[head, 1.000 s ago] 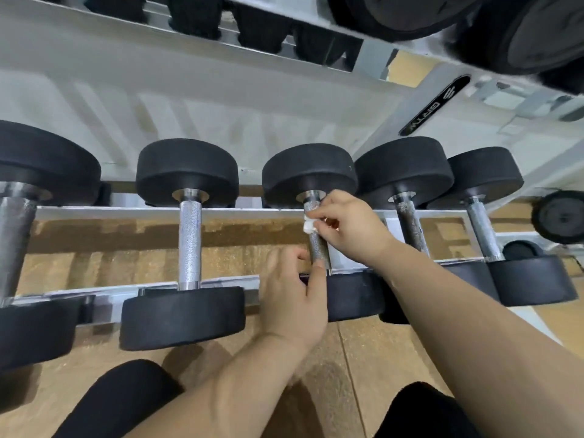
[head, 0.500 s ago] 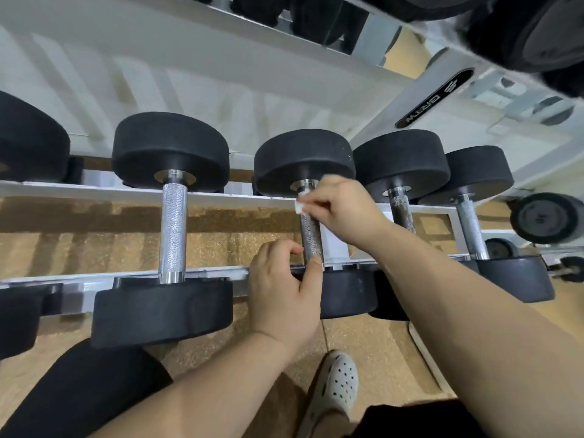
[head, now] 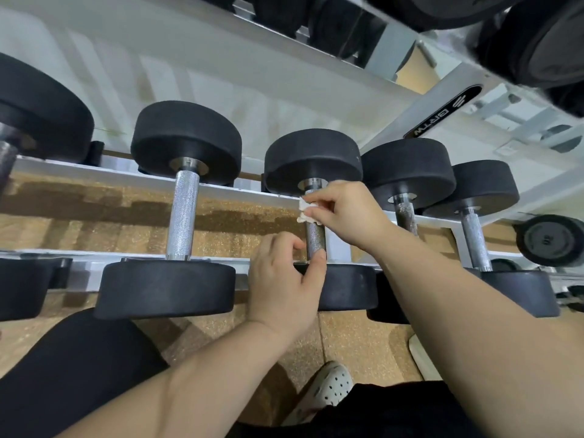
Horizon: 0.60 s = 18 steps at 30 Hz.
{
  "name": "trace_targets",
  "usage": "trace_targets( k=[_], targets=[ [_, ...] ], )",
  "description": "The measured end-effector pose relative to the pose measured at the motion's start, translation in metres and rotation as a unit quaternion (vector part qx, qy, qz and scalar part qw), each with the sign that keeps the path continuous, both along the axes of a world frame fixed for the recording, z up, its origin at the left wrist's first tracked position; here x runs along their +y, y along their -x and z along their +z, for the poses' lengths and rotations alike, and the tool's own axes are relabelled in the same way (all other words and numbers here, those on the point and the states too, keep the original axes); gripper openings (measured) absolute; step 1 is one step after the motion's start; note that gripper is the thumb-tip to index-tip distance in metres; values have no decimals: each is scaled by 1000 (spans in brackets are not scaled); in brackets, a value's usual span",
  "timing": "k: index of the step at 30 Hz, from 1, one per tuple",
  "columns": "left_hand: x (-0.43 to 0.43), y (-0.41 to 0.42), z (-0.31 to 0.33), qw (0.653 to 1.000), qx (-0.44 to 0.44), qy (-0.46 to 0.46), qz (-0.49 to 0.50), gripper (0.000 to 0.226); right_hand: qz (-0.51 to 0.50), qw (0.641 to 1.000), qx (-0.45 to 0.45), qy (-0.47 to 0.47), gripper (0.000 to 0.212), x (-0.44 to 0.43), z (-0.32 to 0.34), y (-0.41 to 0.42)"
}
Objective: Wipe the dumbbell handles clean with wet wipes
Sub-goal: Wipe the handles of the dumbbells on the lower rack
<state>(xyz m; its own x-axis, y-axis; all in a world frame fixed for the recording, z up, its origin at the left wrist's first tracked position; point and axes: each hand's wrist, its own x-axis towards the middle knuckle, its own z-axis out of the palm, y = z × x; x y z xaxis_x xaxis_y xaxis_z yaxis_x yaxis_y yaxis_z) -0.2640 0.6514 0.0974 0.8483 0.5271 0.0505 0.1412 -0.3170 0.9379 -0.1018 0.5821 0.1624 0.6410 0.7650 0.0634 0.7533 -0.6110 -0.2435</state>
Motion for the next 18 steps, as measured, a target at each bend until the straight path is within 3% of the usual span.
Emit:
trace_targets(
  k=[2,8,14,16,18],
  targets=[
    [-1,0,-1,999,-2,33,21,42,29,999,-20,-2,17,-2,-3,3],
    [-2,1,-1,999,-13,42,28,39,127,987,76,69,17,-25,2,6],
    [0,3,-1,999,-1,49,11,47,69,996,-49,34,20,8,1,-14],
    [1,4,-3,998,-7,53,12,48,77,996,-14,30,19,3,3,-10],
    [2,4,-3,998,-14,52,15,47,105,988,74,84,16,-8,9,-2]
  ],
)
